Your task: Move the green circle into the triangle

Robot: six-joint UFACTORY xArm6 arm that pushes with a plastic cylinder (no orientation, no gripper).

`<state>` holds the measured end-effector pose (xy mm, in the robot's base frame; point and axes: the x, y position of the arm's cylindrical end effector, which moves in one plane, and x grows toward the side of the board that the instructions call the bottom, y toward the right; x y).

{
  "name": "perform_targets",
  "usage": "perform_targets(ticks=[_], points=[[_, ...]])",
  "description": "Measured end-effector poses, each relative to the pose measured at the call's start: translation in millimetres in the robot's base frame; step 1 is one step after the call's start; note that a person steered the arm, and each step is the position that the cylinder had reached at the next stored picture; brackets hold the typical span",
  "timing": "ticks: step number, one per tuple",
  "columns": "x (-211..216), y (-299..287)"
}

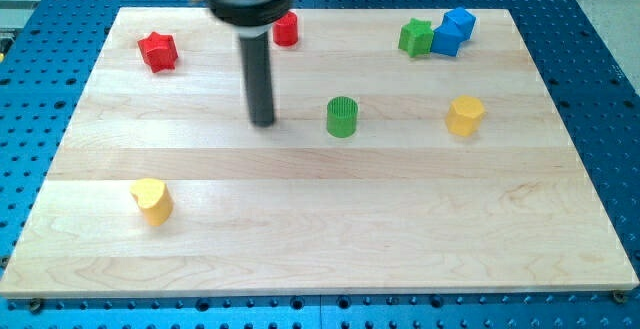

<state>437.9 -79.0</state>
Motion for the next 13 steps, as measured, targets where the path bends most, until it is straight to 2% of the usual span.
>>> perform_targets(ticks=[1, 2, 3, 4, 5, 6, 7, 8, 9, 10, 11, 12, 13], points=[[16.9, 59.5], [-30.6, 144.9], [-107.0, 188.2], [-61.8, 184.6], [-61.3, 120.9], [-104.5, 109.8], [-112.5, 169.3], [-88.8, 114.3], [-69.9, 148.7], [-74.4, 218.5], [-93.9, 235.5], [-72.8, 276.2], [-84.7, 295.7]])
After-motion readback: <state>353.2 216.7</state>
